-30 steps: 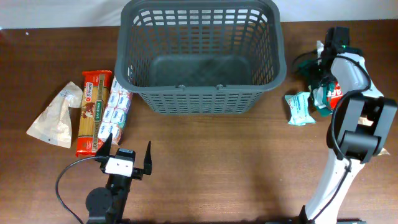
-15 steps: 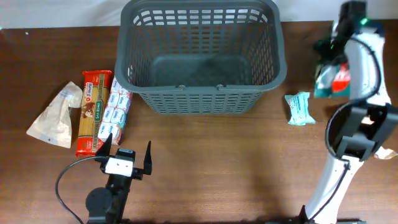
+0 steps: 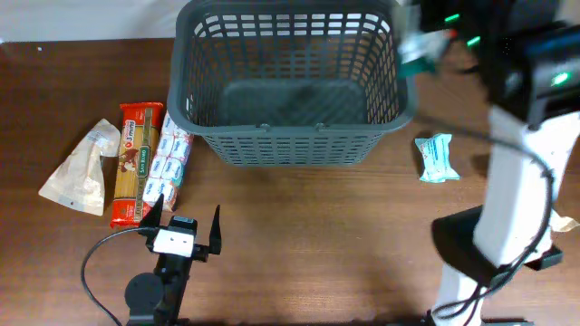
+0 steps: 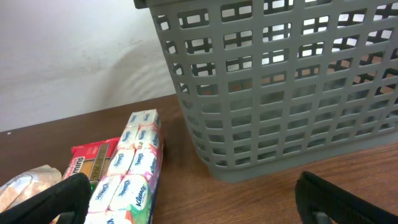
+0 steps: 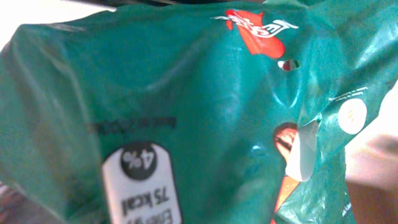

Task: Pack container
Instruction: 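Carry the green bag over the grey basket and release it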

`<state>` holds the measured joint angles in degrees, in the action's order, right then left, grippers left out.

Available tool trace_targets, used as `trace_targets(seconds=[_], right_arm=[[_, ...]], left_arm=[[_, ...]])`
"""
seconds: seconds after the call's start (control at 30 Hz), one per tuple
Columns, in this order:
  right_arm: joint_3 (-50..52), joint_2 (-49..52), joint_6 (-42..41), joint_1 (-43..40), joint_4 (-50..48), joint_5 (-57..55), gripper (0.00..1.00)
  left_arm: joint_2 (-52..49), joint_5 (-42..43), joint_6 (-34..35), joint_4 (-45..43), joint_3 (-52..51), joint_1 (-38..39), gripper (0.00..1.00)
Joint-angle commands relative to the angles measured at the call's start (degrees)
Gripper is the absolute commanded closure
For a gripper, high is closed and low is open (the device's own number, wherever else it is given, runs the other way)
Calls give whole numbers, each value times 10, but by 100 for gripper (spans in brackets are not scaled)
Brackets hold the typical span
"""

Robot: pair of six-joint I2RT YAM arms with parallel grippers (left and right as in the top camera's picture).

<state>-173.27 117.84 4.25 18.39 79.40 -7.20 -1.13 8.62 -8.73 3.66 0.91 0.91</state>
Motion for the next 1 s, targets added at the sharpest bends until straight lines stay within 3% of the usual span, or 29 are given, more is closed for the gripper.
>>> trace_targets(seconds=[0.0, 0.2, 0.83, 0.87, 0.93, 0.97], right_arm=[[15, 20, 0, 64, -3, -16, 96], [85, 58, -1, 121, -11, -46, 96], [412, 101, -2, 119, -169, -46, 96], [421, 101, -2, 119, -173, -47, 91], [424, 100, 0, 119, -172, -54, 57], [421, 98, 0, 119, -172, -69, 57]], left_arm=[[1, 6, 3, 0, -4, 3, 1], [1, 6, 3, 0, -4, 3, 1], [1, 6, 3, 0, -4, 3, 1], [1, 6, 3, 0, -4, 3, 1], [1, 6, 3, 0, -4, 3, 1], [1, 6, 3, 0, -4, 3, 1]])
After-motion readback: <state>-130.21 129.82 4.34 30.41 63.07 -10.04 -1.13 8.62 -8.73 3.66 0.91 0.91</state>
